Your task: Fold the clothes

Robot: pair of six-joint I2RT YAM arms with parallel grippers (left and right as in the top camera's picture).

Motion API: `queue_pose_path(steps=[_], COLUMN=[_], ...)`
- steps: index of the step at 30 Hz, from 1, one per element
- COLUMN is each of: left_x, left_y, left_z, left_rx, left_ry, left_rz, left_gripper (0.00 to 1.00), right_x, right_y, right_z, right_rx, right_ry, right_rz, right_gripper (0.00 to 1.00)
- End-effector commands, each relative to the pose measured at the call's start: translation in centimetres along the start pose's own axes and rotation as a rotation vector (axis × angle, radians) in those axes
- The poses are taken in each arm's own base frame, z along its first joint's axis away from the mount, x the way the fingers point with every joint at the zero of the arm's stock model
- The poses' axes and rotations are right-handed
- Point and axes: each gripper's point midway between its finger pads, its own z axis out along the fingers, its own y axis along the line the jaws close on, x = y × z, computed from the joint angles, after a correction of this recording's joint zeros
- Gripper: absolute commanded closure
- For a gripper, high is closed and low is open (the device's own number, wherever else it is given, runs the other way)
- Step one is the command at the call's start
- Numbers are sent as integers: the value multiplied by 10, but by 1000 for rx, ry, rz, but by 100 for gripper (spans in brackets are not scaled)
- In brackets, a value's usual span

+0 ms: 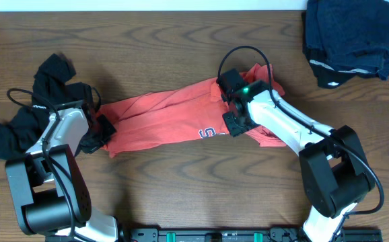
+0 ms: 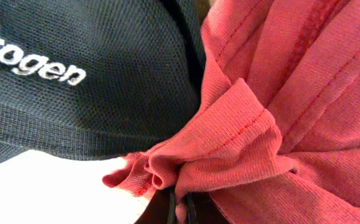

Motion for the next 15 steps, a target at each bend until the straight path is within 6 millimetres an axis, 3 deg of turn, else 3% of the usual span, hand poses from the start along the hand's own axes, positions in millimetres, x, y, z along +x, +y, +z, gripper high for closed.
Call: queue_pose_path(steps=[1,12,15], left_x=[5,5,5], left_y=[7,7,7], left_z=[7,7,7], left_rx=[-28,-28,-28], left_ry=[19,18,18], left_rz=[-11,-11,-11], left_gripper=[94,94,94], right_x=[-2,-20,-23], right_y=[-4,0,1], right_z=[-2,2,4], right_rx=[28,12,8], right_ry=[-34,-119,-136], right_rz=[40,52,66], right_gripper=[55,55,63])
